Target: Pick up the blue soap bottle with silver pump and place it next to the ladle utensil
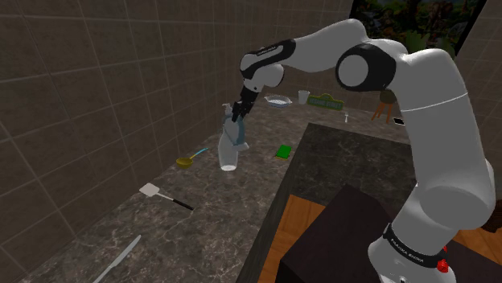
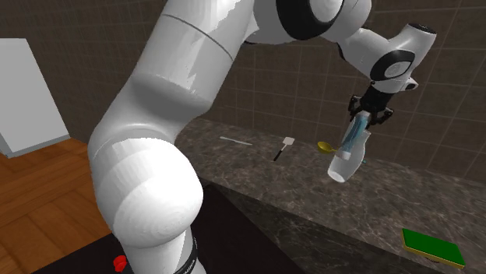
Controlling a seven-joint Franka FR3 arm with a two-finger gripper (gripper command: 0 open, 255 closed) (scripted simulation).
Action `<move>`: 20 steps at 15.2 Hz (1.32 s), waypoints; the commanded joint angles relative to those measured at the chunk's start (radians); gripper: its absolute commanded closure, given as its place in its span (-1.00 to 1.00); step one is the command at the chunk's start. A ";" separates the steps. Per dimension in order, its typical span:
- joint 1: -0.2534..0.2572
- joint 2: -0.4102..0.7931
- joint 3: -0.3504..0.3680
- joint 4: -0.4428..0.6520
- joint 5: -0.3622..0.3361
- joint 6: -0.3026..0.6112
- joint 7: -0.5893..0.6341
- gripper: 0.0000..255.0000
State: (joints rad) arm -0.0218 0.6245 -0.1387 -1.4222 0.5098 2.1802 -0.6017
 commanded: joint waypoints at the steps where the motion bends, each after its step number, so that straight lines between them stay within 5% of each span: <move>1: -0.034 0.095 0.001 0.132 0.003 -0.043 -0.010 1.00; 5: -0.098 0.296 0.006 0.429 -0.003 -0.145 -0.001 1.00; 20: -0.100 0.388 0.025 0.395 0.022 -0.025 -0.053 1.00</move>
State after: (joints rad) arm -0.1231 1.0072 -0.1154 -1.0196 0.5295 2.1427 -0.6503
